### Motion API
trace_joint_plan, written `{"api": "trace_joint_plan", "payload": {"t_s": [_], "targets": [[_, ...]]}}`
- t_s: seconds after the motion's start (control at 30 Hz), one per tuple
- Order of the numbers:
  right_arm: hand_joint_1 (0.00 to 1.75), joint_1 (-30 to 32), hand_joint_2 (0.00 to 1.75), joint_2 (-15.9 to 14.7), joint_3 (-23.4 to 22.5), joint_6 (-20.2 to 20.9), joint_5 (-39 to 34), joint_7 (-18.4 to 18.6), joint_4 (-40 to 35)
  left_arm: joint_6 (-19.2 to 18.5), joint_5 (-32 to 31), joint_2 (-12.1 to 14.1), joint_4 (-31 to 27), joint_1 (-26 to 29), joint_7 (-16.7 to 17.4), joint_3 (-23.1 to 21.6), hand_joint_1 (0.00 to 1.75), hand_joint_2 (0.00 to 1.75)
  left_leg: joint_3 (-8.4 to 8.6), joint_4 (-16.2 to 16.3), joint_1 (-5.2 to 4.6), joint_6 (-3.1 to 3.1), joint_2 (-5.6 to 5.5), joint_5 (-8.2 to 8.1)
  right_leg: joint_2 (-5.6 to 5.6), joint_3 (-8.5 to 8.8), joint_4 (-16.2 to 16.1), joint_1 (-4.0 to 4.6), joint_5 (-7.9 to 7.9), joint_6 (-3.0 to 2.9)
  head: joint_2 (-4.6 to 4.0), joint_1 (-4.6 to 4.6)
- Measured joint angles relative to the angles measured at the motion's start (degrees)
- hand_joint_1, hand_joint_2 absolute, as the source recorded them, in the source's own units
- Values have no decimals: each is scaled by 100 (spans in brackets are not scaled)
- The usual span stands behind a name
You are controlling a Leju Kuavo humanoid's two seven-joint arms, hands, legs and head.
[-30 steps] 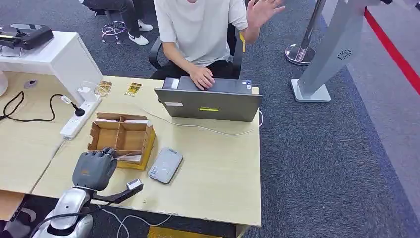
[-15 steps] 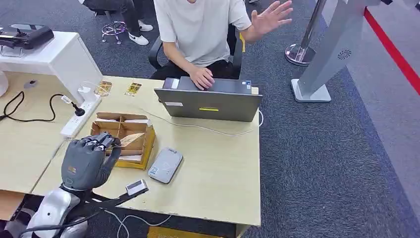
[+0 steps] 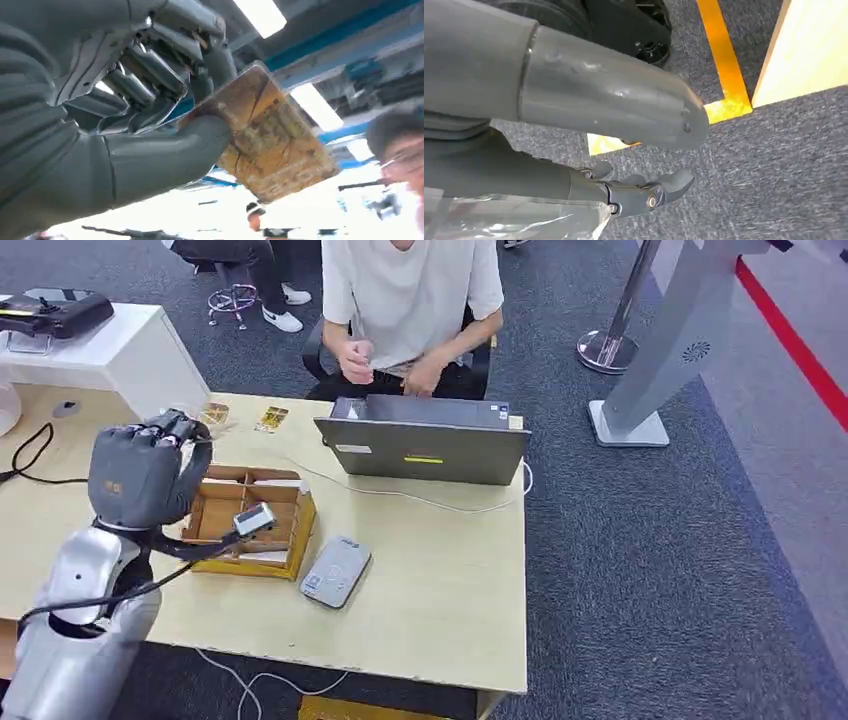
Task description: Pass the card to the sensor for recognition and then transmit it.
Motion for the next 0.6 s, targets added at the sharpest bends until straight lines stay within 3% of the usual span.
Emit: {"api": "trace_joint_plan", "payload": {"t_s": [0.1, 0.23, 0.6], "targets": [[0, -4, 0, 0, 4, -11, 48, 54, 0, 170, 2, 0, 648, -317, -28, 26, 175, 175, 0, 0, 0, -3, 6, 5, 7, -6, 2, 0, 9, -7, 0, -6], [0, -4, 0, 0, 7, -37, 72, 90, 0, 218, -35, 0, 1088, -449, 31, 39, 175, 175, -4, 0, 0, -3, 6, 5, 11, -8, 1, 0, 10, -4, 0, -7], [0, -2, 0, 0, 7, -37, 120, 111, 0, 358, -35, 20, 1739, -459, 103, 199, 175, 175, -14, 0, 0, -3, 6, 5, 10, -18, 1, 0, 10, -4, 0, -7]]}}
